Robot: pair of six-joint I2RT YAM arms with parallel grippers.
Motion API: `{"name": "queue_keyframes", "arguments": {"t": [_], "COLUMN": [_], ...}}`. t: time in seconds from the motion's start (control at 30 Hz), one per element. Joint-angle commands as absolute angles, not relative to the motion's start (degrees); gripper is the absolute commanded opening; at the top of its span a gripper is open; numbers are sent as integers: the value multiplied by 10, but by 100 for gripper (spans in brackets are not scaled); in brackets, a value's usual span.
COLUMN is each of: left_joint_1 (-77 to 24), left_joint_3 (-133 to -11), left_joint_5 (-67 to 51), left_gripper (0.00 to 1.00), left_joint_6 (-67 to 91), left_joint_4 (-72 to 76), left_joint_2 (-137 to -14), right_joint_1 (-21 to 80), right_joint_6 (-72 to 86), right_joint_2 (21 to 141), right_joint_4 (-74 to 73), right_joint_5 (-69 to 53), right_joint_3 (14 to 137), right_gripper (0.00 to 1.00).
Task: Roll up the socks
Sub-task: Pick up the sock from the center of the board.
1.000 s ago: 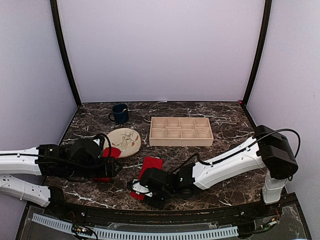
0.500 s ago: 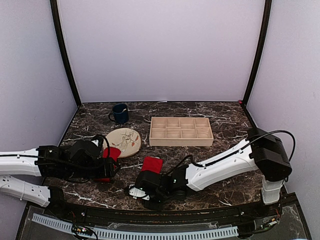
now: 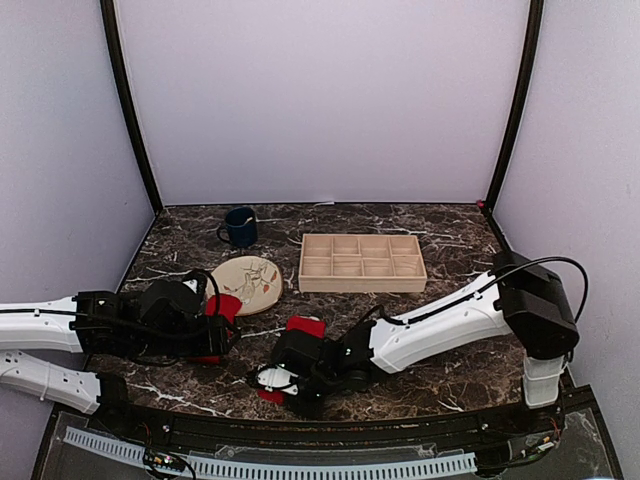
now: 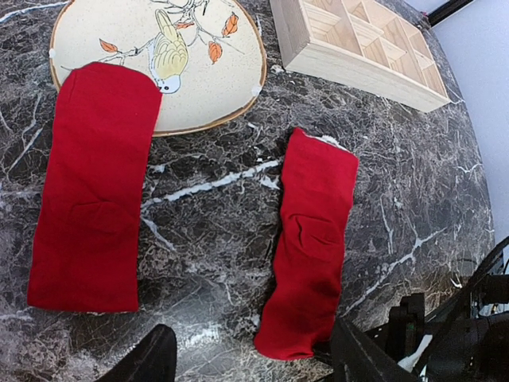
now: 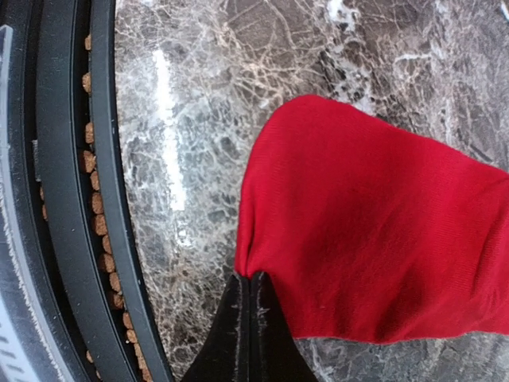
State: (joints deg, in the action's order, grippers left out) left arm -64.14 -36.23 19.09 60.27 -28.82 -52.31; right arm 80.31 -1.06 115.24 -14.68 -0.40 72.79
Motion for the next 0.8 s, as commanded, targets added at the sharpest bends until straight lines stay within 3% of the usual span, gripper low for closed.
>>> {"name": "queue_keyframes", "arguments": {"t": [0.0, 0.5, 0.77], "left_joint_1": [-641, -641, -641], "left_joint_3": [-360, -408, -412], "left_joint_5": [188, 100, 58], "left_gripper": [68, 70, 71], "left_joint_6": [586, 459, 405], "left_joint_4": [-279, -235, -194], "left_joint_2": [-531, -637, -666], "right_joint_1": [763, 629, 590], "right_joint_6": [27, 146, 230], "right_joint_2": [1140, 1145, 1141], "right_joint_4": [-146, -66, 14], "right_joint_5": [-104, -405, -506], "right_joint_3": [708, 664, 618], "right_gripper": [0, 0, 0]}}
